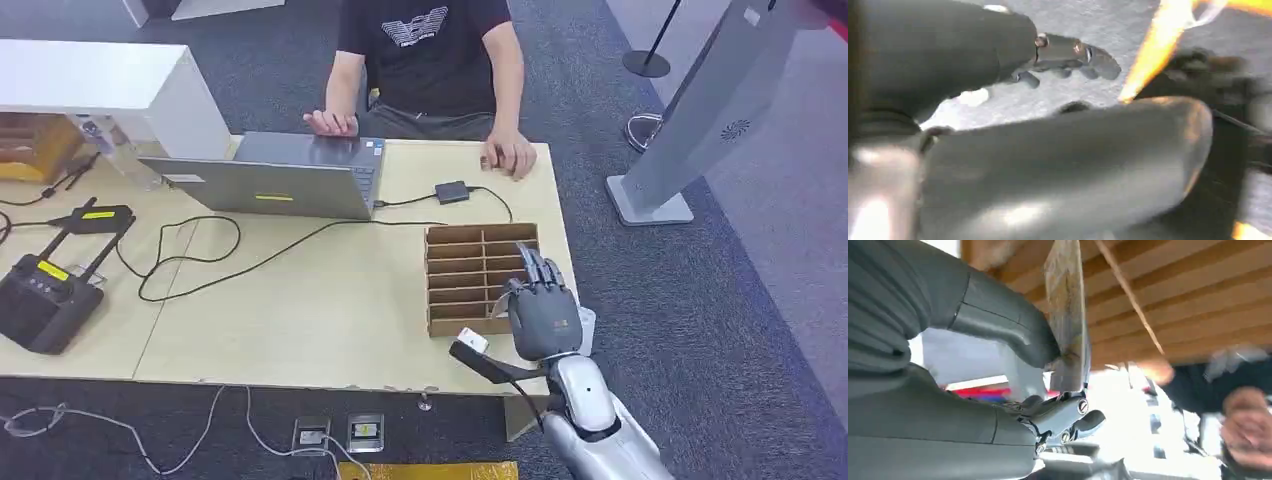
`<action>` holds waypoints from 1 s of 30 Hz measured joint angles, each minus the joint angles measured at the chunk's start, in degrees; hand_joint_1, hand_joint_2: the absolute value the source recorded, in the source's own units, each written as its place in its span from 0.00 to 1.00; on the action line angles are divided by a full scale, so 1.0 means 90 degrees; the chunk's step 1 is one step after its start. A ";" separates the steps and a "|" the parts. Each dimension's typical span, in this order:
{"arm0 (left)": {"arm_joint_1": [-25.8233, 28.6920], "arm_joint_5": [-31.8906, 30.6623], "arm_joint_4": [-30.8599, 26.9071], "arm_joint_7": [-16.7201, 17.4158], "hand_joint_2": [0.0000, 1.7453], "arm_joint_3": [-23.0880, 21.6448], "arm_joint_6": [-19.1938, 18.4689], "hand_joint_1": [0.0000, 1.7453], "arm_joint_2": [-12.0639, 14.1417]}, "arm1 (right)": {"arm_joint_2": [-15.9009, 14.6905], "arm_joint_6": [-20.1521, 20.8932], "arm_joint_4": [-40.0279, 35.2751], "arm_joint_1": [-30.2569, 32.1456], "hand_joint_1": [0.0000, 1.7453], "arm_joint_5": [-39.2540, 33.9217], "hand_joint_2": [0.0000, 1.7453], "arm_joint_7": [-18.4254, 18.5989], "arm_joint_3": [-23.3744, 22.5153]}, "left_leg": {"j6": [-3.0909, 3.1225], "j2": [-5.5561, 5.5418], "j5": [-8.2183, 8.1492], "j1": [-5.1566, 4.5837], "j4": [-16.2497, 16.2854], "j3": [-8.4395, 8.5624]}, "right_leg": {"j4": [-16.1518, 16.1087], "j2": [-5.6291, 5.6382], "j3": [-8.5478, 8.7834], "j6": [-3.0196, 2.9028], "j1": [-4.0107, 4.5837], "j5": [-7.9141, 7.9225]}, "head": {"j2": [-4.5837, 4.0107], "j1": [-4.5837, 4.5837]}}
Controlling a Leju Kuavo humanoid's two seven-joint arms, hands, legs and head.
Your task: Pass the card to the sensor for recognition and then transmit it.
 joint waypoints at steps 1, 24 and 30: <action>0.0029 0.0041 -0.0288 0.0013 0.00 0.0024 0.0080 0.00 0.0180 | 0.0039 0.0202 -0.0177 -0.0123 1.00 0.0182 1.00 -0.0087 -0.0114 | -0.0005 -0.0001 0.0007 0.0000 0.0000 -0.0001 | 0.0002 0.0001 0.0000 0.0000 0.0000 0.0001 | 0.0000 0.0000; 0.0112 0.0315 -0.1647 -0.1383 0.00 0.0131 0.0180 0.00 0.1150 | 0.1027 0.0485 -0.1620 -0.1750 1.00 0.0325 1.00 -0.0942 -0.1729 | -0.0017 -0.0007 0.0015 0.0008 -0.0001 -0.0007 | 0.0008 -0.0004 -0.0007 -0.0004 0.0006 0.0003 | 0.0000 0.0002; 0.0074 0.0592 -0.1630 -0.0952 0.00 0.0107 0.0088 0.00 0.1034 | 0.1397 0.0456 -0.0691 -0.1948 1.00 0.0087 1.00 -0.0786 -0.1697 | -0.0017 -0.0008 0.0015 0.0009 -0.0001 -0.0009 | 0.0009 -0.0003 -0.0005 -0.0004 0.0007 0.0003 | 0.0000 0.0002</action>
